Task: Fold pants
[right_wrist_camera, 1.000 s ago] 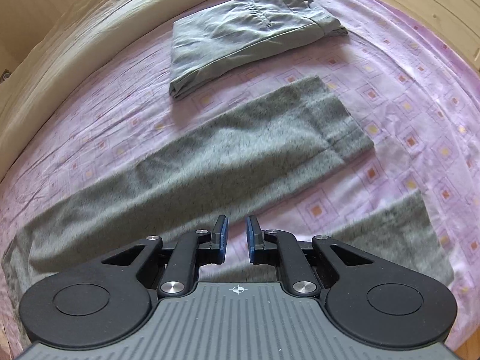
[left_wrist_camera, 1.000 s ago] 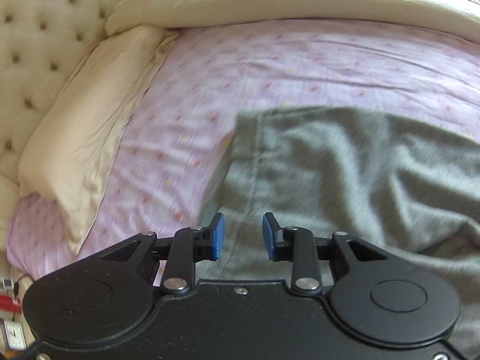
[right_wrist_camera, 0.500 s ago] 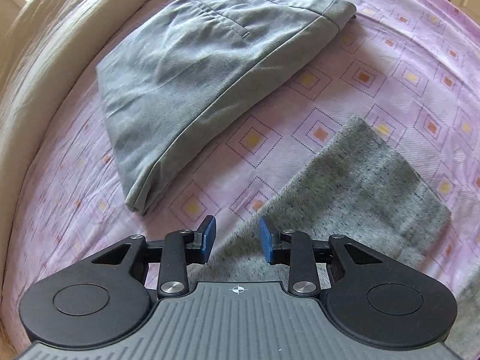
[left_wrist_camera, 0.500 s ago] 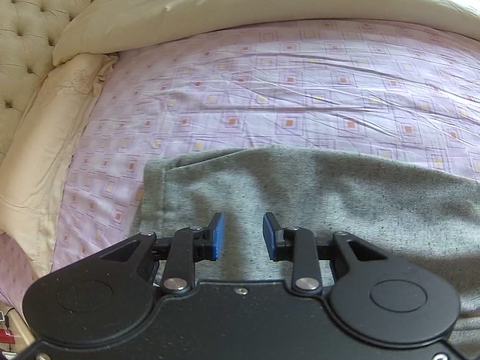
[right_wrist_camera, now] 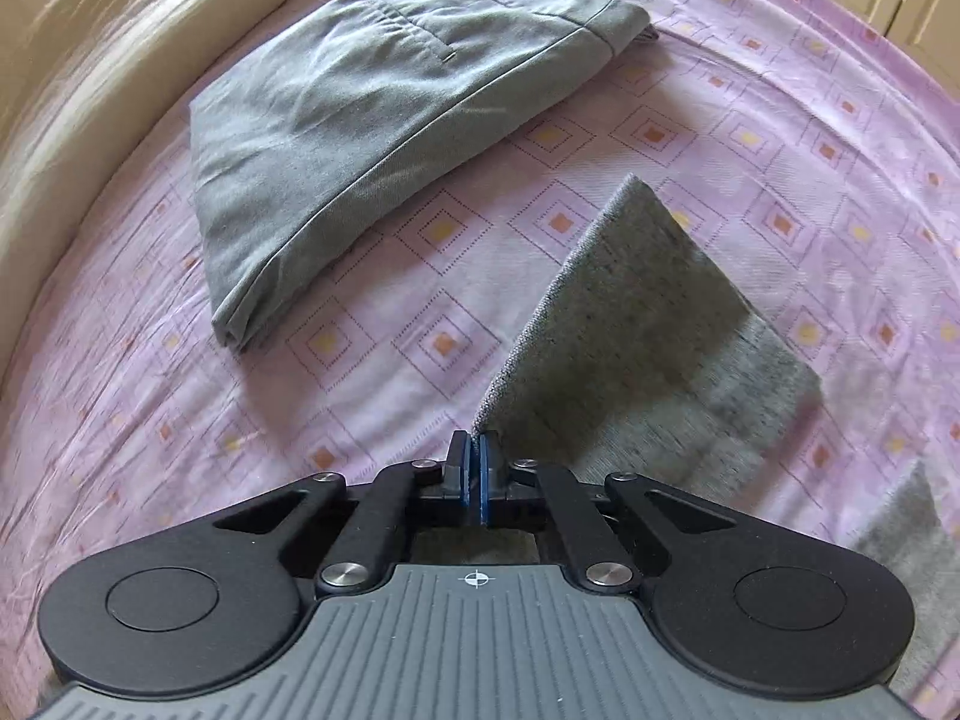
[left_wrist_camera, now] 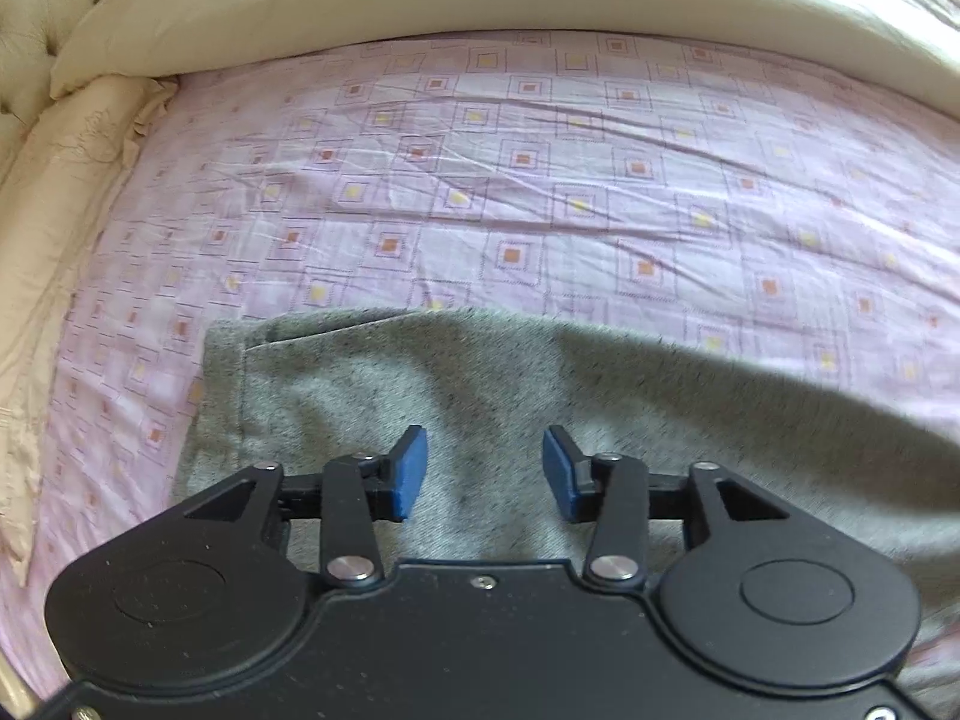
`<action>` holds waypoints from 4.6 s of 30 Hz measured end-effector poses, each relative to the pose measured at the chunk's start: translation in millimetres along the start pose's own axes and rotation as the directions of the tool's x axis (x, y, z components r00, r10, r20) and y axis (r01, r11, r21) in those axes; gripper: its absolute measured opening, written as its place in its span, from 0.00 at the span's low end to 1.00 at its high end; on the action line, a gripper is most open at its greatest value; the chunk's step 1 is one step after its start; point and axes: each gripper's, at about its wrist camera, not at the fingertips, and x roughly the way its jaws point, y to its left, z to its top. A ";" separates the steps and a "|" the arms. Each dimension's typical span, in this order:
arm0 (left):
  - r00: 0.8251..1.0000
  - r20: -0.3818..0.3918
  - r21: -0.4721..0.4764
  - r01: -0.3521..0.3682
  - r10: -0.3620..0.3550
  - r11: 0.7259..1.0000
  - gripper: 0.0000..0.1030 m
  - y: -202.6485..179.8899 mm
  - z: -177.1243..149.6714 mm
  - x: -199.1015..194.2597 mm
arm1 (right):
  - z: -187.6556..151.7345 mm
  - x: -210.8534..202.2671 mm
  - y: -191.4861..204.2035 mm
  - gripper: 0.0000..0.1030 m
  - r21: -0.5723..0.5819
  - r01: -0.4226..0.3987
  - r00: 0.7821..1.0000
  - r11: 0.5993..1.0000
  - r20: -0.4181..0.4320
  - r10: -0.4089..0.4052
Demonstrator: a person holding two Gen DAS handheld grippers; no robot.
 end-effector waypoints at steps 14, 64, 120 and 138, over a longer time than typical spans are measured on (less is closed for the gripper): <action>0.969 -0.200 -0.234 0.095 -0.144 0.968 0.64 -2.9 61.5 63.4 | -50.0 -13.7 -23.2 0.03 0.017 0.016 1.000 1.000 -0.021 -0.016; 0.978 -0.176 -0.048 0.103 -0.110 0.994 0.04 34.4 -197.3 -43.3 | -165.1 -88.9 -133.8 0.09 0.056 -0.112 0.992 0.992 0.064 0.108; 0.995 0.053 0.027 0.077 -0.079 0.997 0.04 26.9 -184.0 -120.9 | -150.5 -181.7 -105.3 0.04 -0.198 -0.144 0.885 0.970 0.413 0.216; 0.989 -0.026 0.094 0.148 -0.146 0.985 0.04 20.0 -222.7 -84.6 | -153.2 -152.2 -120.6 0.04 -0.199 -0.029 0.901 0.980 0.420 0.112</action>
